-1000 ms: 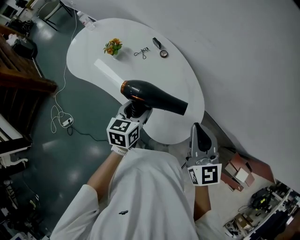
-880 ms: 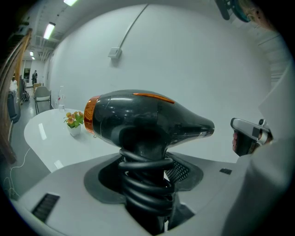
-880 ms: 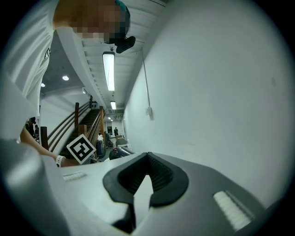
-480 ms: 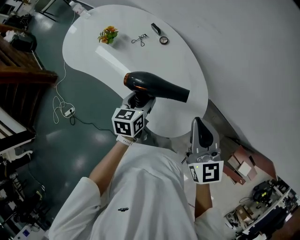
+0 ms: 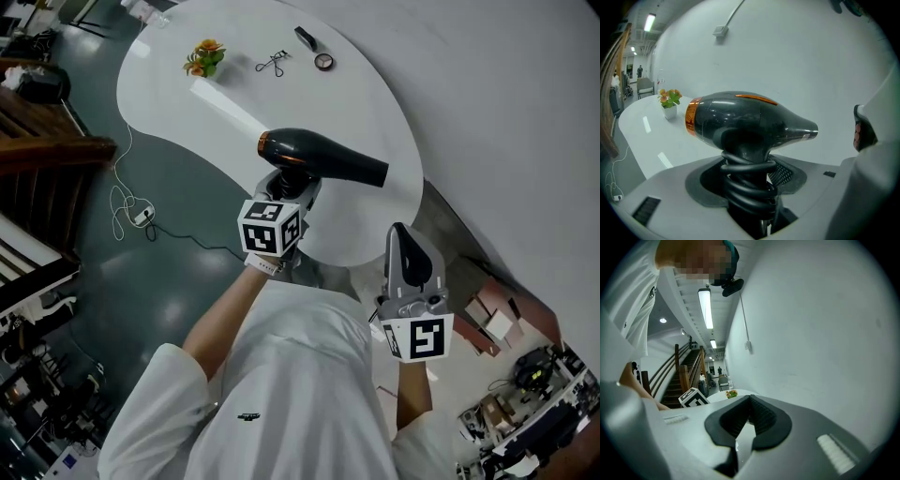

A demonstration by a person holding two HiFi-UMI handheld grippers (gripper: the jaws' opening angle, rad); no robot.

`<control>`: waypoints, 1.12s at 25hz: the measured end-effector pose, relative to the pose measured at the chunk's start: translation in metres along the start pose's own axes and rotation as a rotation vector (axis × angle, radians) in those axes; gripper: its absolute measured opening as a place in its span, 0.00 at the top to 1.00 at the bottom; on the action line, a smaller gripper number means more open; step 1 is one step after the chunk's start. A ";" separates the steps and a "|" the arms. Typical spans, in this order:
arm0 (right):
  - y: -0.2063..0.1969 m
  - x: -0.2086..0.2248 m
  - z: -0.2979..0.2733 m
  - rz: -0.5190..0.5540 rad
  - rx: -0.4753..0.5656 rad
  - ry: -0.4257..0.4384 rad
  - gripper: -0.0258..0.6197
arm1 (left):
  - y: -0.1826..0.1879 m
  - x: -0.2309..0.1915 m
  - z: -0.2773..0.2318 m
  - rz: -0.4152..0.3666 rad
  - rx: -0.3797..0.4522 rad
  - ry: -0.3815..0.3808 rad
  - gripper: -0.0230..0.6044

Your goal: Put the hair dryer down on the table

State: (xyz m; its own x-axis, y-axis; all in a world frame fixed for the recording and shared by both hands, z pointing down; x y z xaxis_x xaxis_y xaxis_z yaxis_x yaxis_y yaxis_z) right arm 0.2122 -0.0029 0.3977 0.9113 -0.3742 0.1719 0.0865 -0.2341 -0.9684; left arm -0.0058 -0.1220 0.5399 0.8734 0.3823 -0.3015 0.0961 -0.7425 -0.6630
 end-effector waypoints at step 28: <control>-0.013 0.024 -0.010 -0.053 -0.030 -0.034 0.94 | -0.032 -0.031 -0.111 0.053 -0.123 0.144 0.55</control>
State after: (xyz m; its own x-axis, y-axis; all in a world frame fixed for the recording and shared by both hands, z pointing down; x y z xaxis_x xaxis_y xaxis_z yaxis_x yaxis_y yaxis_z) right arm 0.2292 -0.0181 0.4160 0.9189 -0.3301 0.2158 0.1231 -0.2797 -0.9521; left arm 0.0169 -0.1712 0.6464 0.9373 0.2650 -0.2265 0.0984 -0.8245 -0.5573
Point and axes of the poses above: the fingertips, and each gripper's own axes: z backward along the fingers, x to its right, y out of its top, the point moved 8 cm from there along z, backward along the fingers, and after that the axes turned 2 degrees about y, right-handed, at the moved point
